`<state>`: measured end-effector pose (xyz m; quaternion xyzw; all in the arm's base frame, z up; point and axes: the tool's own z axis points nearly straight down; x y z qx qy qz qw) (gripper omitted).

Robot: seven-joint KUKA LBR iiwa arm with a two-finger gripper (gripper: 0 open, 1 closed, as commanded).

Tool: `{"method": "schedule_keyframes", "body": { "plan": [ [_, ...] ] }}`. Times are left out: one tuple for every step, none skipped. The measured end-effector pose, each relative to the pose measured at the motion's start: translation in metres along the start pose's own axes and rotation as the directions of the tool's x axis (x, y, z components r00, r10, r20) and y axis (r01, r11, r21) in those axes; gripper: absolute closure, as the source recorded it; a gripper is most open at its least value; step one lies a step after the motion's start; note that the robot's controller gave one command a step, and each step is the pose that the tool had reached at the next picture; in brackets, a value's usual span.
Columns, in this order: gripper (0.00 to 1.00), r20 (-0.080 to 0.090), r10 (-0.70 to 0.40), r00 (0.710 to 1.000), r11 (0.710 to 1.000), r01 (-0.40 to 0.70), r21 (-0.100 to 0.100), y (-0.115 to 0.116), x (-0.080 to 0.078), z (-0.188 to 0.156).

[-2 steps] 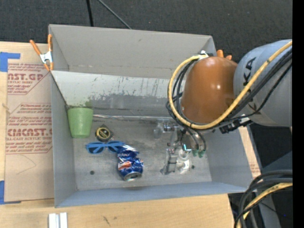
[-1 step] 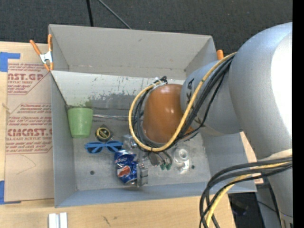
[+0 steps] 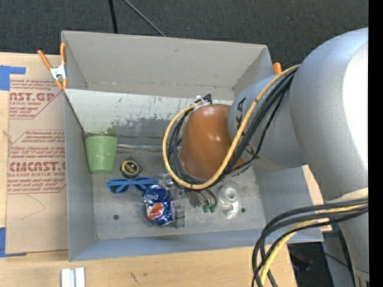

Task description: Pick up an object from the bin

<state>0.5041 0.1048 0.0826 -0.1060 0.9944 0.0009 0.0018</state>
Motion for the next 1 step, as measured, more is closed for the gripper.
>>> {"method": "schedule_keyframes", "body": {
  "plan": [
    [1.0,0.007,-0.018,1.0,1.0,0.018,0.002,-0.0055,-0.0334,-0.149]
  ]
}}
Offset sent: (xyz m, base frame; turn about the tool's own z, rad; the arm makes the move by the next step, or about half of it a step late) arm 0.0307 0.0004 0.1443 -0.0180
